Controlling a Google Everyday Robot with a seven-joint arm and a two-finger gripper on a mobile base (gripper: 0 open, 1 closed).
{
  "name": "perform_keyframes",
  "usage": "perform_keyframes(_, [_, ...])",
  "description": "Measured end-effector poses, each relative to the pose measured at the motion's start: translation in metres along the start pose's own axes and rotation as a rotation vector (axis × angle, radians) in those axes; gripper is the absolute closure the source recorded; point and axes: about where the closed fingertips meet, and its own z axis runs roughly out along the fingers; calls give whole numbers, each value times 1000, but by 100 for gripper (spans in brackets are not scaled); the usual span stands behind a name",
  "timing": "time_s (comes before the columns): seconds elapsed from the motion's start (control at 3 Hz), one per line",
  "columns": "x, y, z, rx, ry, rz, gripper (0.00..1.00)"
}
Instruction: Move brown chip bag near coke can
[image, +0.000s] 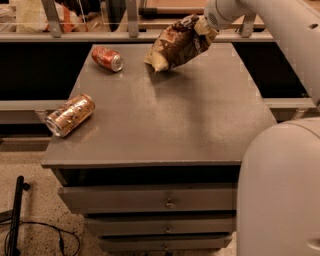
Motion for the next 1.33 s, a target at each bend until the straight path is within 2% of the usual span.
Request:
perform_keyframes(0.33, [-24, 22, 1, -64, -30, -2, 100])
perform_keyframes(0.67, [-40, 45, 16, -125, -46, -21, 100])
perform_keyframes(1.0, [-46, 64, 35, -180, -39, -31, 82])
perform_keyframes(1.33, [-47, 75, 47, -220, -30, -44, 59])
